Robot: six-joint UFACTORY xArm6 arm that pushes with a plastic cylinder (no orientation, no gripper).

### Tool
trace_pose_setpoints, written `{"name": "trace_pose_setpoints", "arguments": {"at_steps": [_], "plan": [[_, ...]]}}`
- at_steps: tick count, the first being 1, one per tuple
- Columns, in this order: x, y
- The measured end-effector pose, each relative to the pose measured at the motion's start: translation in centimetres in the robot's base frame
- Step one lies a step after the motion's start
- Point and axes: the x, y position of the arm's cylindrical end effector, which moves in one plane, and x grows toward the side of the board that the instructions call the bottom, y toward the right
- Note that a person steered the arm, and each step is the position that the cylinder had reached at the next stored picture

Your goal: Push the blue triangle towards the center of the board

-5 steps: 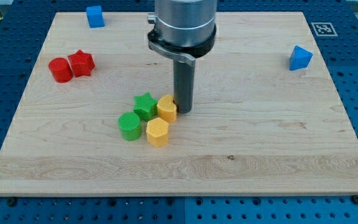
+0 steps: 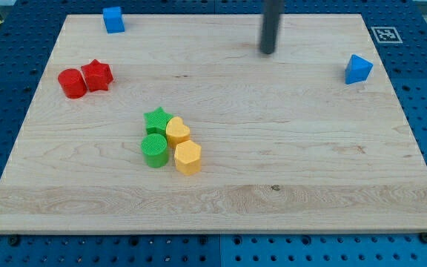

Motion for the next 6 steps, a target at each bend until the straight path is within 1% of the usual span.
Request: {"name": "trace_pose_setpoints", "arguments": {"at_steps": [1, 2, 3, 4, 6], "plan": [[0.0, 11.7], [3.4, 17.5], [6.4, 16.5], [5.6, 12.9], [5.9, 4.0]]}}
